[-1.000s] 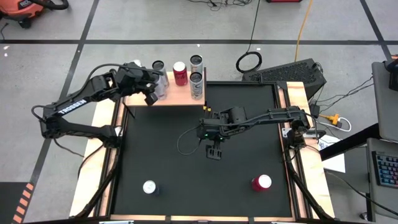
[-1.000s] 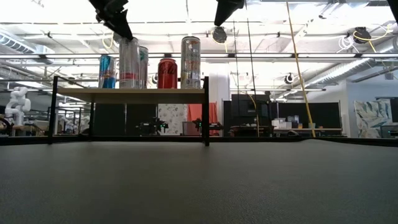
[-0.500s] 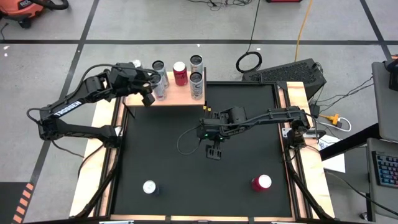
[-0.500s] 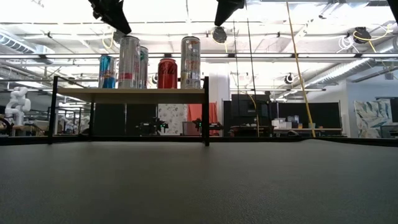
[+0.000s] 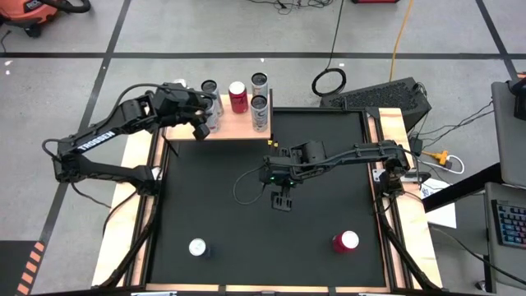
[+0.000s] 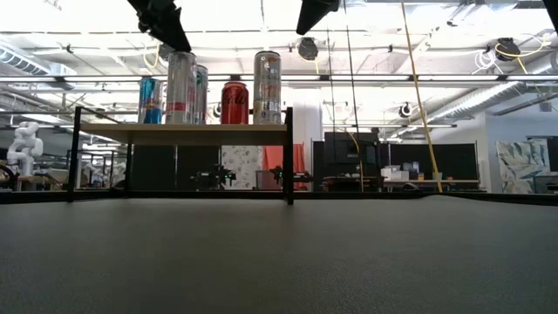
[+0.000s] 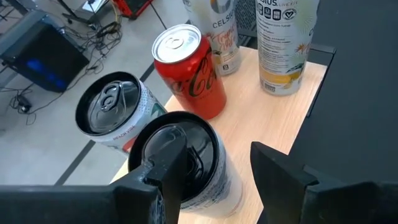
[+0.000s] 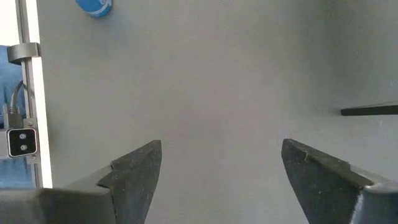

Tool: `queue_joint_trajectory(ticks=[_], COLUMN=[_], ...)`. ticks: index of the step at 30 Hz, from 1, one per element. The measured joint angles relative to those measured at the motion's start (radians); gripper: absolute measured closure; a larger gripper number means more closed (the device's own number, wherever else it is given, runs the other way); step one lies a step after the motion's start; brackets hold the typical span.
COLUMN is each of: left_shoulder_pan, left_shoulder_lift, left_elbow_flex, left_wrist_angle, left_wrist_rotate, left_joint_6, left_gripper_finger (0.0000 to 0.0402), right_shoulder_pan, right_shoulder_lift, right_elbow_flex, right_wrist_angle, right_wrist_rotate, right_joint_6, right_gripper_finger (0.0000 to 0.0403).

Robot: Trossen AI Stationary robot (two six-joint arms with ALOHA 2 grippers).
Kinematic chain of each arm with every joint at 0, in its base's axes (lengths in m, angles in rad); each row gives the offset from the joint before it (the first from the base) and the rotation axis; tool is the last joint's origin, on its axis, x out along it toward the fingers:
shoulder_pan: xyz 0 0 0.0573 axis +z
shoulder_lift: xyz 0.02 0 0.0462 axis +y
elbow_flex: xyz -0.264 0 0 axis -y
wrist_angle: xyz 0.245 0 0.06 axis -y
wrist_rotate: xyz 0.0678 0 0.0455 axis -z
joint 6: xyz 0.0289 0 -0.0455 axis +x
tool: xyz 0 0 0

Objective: Place canned beverage on shelf
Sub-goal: Put the white pink soda can on the shelf aligned with the other white pink soda can

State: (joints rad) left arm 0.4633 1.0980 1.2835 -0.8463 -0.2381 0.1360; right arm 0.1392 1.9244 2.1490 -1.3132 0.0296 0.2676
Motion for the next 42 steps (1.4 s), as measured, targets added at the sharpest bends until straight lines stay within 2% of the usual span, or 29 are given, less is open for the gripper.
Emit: queue_joint_trajectory(ticks=[19,23,42], left_shoulder_pan=[-0.001,0.0,0.0], left_shoulder_lift=[-0.039,-0.063,-0.084], left_elbow_flex=[0.002,0.001,-0.002], left_wrist_angle=[-0.132,-0.174,-0.138], left_wrist_rotate=[-0.009,-0.044,-0.043], left_joint_6=[0.029,0.029,0.014], left_gripper_finger=[0.0222,0.0222,0.0222], right_shoulder_pan=[0.0,0.0,0.0], right_shoulder_lift=[0.0,0.0,0.0], right_elbow_flex=[0.0,0.0,0.0], right_wrist_angle=[0.0,0.0,0.001], right_wrist_rotate=[0.0,0.0,0.0], right_joint_6=[0.007,0.007,-0.017], right_gripper_finger=[0.0087,0.0087,0.0087])
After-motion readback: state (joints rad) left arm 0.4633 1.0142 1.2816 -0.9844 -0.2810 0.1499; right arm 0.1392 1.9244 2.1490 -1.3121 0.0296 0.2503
